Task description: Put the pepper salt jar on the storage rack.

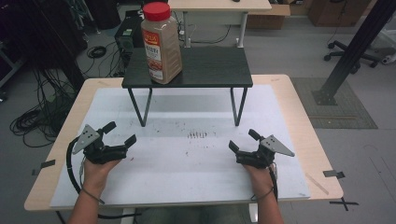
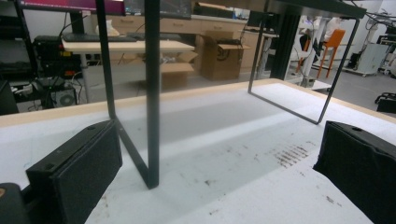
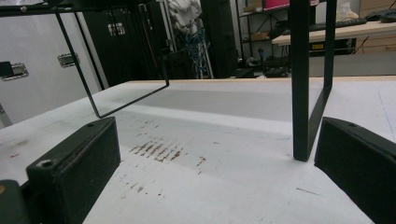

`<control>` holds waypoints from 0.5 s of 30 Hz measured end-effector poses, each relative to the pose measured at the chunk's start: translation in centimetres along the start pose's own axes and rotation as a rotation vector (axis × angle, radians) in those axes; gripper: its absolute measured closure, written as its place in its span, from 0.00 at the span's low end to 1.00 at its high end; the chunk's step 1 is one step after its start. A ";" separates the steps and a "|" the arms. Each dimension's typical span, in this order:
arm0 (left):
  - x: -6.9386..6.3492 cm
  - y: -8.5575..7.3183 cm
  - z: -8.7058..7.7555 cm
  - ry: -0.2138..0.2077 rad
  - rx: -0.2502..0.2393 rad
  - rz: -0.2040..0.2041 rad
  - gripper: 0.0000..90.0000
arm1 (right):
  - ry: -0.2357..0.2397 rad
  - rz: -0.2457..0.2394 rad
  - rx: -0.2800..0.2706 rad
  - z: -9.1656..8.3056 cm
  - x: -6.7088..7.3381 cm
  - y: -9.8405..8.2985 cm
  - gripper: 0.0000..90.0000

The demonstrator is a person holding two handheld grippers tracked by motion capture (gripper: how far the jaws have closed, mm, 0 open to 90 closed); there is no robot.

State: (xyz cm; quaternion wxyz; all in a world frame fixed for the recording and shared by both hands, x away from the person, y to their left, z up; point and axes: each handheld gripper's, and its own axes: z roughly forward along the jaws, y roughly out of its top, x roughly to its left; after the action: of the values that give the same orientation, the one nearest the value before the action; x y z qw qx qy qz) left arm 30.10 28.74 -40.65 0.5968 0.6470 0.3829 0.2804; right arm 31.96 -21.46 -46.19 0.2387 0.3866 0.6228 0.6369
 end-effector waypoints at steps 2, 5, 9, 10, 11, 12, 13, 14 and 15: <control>0.1 -0.1 -0.1 0.001 -0.001 -0.001 0.00 | 0.000 0.000 -0.001 0.0 0.0 0.0 0.00; 0.2 -0.3 -0.2 0.005 0.003 -0.003 0.00 | -0.002 -0.001 0.000 0.0 0.0 0.0 0.00; 0.4 -0.9 -0.3 0.011 0.015 -0.011 0.00 | -0.003 -0.002 0.000 0.0 0.1 0.0 0.00; 0.5 -1.1 -0.3 0.012 0.021 -0.018 0.00 | -0.003 -0.003 0.000 0.0 0.1 0.0 0.00; 0.5 -1.3 -0.4 0.011 0.022 -0.023 0.00 | -0.003 -0.003 0.001 0.0 0.1 0.0 0.00; 0.6 -1.4 -0.4 0.015 0.025 -0.021 0.00 | -0.003 -0.003 0.002 0.0 0.1 0.0 0.00; 0.6 -1.6 -0.4 0.015 0.028 -0.024 0.00 | -0.003 -0.004 0.002 0.0 0.1 0.0 0.00; 0.7 -1.7 -0.4 0.016 0.031 -0.025 0.00 | -0.003 -0.004 0.002 0.0 0.1 0.0 0.00; 0.7 -1.8 -0.5 0.017 0.030 -0.027 0.00 | -0.002 -0.004 0.002 0.0 0.1 0.0 0.00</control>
State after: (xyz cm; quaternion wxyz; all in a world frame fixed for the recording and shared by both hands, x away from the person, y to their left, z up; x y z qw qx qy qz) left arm 29.79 29.58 -42.45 0.5876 0.6480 0.4009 0.2722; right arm 31.90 -21.41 -46.18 0.2401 0.3861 0.6241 0.6354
